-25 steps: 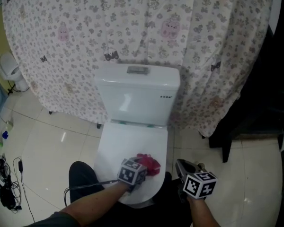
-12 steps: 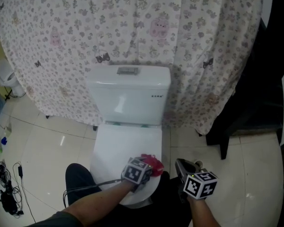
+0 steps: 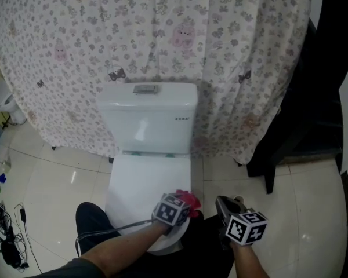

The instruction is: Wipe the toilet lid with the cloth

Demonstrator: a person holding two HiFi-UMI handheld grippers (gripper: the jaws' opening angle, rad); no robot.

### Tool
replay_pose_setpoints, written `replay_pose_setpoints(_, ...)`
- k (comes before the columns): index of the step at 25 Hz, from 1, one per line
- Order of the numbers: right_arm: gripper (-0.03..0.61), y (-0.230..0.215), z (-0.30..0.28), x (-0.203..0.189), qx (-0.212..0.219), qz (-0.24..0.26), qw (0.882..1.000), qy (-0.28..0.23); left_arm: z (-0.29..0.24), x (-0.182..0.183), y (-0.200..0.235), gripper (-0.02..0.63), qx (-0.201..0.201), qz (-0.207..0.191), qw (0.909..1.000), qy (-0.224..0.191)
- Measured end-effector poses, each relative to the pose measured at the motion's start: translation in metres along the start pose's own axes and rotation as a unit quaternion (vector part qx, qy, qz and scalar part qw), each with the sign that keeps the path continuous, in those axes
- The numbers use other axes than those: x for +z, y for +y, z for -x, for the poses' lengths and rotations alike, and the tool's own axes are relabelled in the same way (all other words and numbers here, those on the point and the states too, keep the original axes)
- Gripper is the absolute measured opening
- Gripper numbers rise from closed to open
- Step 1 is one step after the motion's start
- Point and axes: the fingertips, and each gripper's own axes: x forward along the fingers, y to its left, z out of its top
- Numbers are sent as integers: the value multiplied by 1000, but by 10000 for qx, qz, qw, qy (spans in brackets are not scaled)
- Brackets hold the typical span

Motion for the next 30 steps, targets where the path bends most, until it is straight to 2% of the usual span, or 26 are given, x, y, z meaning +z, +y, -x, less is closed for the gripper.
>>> replay_pose_setpoints(7,5,-9,12,1,-96,-46,9999,-72,-2,9,-25,77,-245,-144,9995,-107)
replay_pose_setpoints(18,5,0,20,12,-98,4,9997,-242,29,62,-54,77,-441,-361,9937,-960)
replay_pose_setpoints(25,5,10,29,22,-82,110,9991,-392,67,97,-61,77,-434,-510,9858,-1540)
replay_pose_setpoints(30,5,20,35,28,-27,260,9987,-426,107,121,-67,77,-375,-695,9747,-2089)
